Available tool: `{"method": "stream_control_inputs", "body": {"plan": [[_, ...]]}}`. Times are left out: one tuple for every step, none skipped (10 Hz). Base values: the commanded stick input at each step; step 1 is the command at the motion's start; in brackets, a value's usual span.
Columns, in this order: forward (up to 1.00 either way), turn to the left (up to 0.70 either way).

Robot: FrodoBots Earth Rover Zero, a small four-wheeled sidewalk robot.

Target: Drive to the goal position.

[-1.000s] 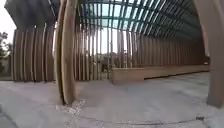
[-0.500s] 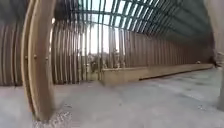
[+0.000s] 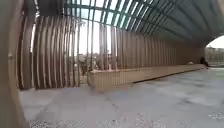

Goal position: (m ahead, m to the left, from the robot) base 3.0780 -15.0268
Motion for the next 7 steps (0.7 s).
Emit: {"method": "stream_control_inputs", "body": {"plan": [[1.0, -0.33], [1.0, -0.33], [1.0, -0.33], [1.0, -0.33], [1.0, -0.33], [1.0, -0.33], [1.0, -0.33]]}}
